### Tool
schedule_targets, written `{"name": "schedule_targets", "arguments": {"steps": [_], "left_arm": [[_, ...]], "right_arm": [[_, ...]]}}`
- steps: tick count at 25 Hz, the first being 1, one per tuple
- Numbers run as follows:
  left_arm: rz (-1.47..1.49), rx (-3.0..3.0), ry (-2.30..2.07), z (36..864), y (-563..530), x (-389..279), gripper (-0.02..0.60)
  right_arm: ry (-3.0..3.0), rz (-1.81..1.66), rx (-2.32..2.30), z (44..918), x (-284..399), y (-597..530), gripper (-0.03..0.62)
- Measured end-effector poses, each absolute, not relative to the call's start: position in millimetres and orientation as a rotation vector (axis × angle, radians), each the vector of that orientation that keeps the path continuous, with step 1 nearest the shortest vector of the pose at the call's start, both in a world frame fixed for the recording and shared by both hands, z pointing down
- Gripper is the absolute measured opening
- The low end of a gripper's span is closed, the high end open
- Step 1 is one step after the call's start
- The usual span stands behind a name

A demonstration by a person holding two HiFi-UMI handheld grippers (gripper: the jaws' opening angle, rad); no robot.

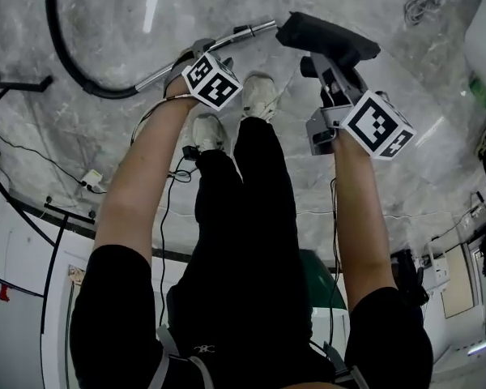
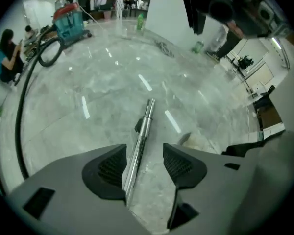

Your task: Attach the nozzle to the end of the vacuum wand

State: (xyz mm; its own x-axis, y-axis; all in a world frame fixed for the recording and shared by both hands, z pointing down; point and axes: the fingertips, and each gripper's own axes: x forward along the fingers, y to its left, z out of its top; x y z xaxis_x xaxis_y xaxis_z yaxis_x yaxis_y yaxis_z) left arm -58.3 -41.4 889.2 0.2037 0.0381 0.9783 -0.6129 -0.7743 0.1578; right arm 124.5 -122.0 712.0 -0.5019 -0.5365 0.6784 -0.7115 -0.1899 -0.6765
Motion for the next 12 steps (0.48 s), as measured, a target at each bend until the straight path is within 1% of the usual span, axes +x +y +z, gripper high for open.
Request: {"name": "schedule_targets", "arguments": {"steps": [3,6,9,12], "left_arm": [[1.766,1.942,-0.463,956.4,-31.6,-63.2,0.218],[1.887,1.953,-0.408,1000.0,-26.3,-65.2,0.218],[1.950,1.962,-0.338,1020.7,-20.1,-65.6,0.222],[1.936,2.009,-0.306,1019.1,-25.8,-67.7,0.222]], "right_arm": [[-1.927,1.769,1.468,754.0,125.2,-125.9,0.180],[-1.924,1.782,1.468,783.2,131.3,-123.2,0.179],[-1.914,1.779,1.482,797.0,143.7,-118.0,0.179],[-1.891,1.813,1.520,804.6,156.8,-111.7,0.179]]}}
